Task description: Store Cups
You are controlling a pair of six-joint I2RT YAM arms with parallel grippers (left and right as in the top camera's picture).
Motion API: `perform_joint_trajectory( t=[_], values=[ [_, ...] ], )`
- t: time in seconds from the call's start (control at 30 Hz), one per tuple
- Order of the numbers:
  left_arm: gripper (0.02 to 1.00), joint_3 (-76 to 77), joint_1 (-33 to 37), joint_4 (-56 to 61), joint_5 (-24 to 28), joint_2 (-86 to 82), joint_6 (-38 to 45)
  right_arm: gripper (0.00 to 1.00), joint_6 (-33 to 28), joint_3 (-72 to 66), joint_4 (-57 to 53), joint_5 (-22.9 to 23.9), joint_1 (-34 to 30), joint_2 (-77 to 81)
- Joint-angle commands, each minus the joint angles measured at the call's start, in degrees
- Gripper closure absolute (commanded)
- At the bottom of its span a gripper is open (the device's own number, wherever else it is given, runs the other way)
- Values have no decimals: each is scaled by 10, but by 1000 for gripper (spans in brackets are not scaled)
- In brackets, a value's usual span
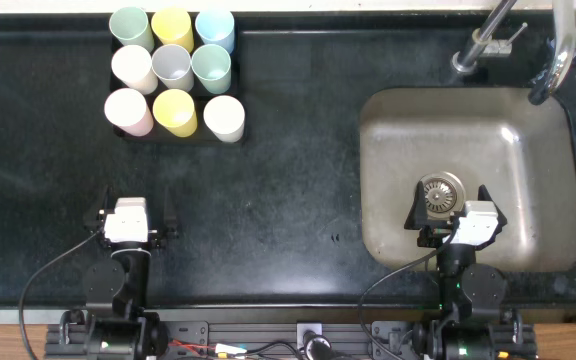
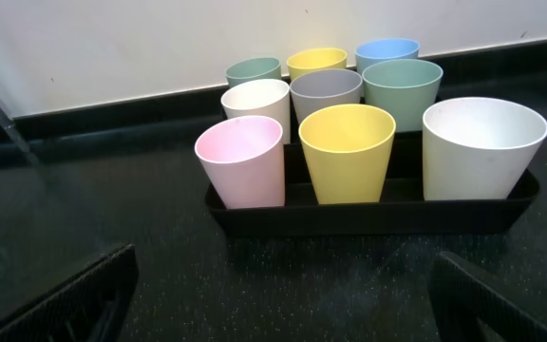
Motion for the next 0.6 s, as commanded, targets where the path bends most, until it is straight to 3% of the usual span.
perform_joint_trajectory(
  t=[0.03, 0.13, 0.17, 0.2, 0.27, 0.37, 0.43, 0.53, 0.57, 0.6],
  values=[
    [18, 9, 4, -23, 75, 0, 47, 5, 6, 0, 5, -4, 3, -5],
    [137, 23, 0, -50, 244, 9, 124, 7, 6, 0, 5, -4, 3, -5],
    [108, 26, -2, -55, 295, 18, 127, 7, 6, 0, 5, -4, 3, -5],
    [18, 26, -3, -54, 330, 26, 127, 7, 6, 0, 5, -4, 3, -5],
    [20, 26, -4, -54, 374, 41, 122, 5, 6, 0, 5, -4, 3, -5],
    [18, 26, -4, -56, 481, 57, 44, 5, 6, 0, 5, -4, 3, -5],
    [18, 26, -3, -57, 438, 67, 43, 5, 6, 0, 5, -4, 3, -5],
    [20, 26, -4, -11, 457, 73, 75, 7, 6, 0, 5, -4, 3, -5],
    [18, 26, -4, -10, 429, 73, 105, 7, 6, 0, 5, -4, 3, -5],
    [20, 25, -2, -12, 368, 73, 148, 7, 6, 0, 5, -4, 3, -5]
  ],
)
